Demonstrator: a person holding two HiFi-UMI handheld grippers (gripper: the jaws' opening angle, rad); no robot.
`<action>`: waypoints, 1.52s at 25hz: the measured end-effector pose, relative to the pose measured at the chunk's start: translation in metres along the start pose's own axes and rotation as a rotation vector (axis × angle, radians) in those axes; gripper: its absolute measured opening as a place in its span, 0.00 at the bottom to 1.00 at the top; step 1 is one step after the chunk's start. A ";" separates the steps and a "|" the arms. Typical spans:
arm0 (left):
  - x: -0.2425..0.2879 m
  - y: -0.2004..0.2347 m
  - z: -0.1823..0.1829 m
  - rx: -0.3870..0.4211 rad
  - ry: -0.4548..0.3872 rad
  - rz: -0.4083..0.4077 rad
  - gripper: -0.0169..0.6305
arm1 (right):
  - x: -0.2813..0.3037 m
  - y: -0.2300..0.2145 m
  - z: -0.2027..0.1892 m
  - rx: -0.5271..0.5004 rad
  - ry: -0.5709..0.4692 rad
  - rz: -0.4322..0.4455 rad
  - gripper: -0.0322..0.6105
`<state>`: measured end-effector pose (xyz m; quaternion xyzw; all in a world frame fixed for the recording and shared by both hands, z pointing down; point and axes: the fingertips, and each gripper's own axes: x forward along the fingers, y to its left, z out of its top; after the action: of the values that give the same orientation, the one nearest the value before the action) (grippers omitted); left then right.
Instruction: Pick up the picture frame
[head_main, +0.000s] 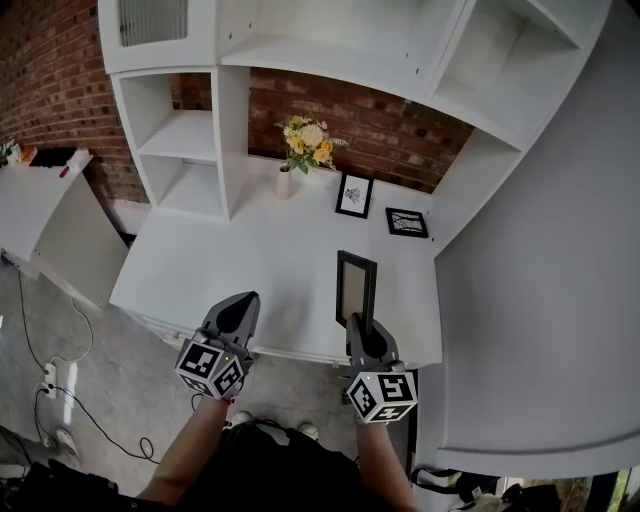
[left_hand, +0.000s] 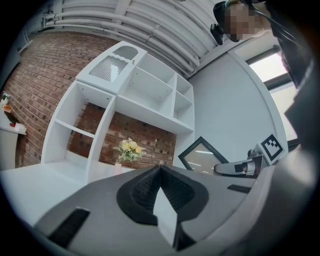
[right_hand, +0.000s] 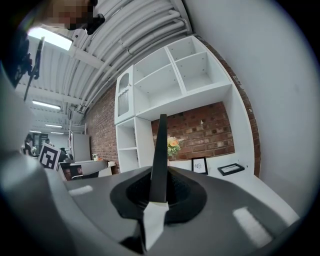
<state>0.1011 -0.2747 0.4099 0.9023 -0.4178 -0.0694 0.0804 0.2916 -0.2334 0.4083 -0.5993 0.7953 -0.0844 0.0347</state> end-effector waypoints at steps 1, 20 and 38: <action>0.001 0.000 0.002 0.001 -0.004 -0.001 0.02 | 0.000 0.000 0.002 -0.003 -0.004 -0.001 0.10; -0.004 0.005 0.005 0.002 -0.003 -0.008 0.02 | -0.003 0.006 0.006 -0.007 -0.030 -0.020 0.10; -0.023 0.007 0.008 0.035 0.028 -0.012 0.02 | -0.008 0.022 0.002 0.013 -0.053 -0.016 0.10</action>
<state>0.0798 -0.2625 0.4053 0.9069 -0.4124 -0.0499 0.0702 0.2736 -0.2200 0.4019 -0.6074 0.7888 -0.0739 0.0591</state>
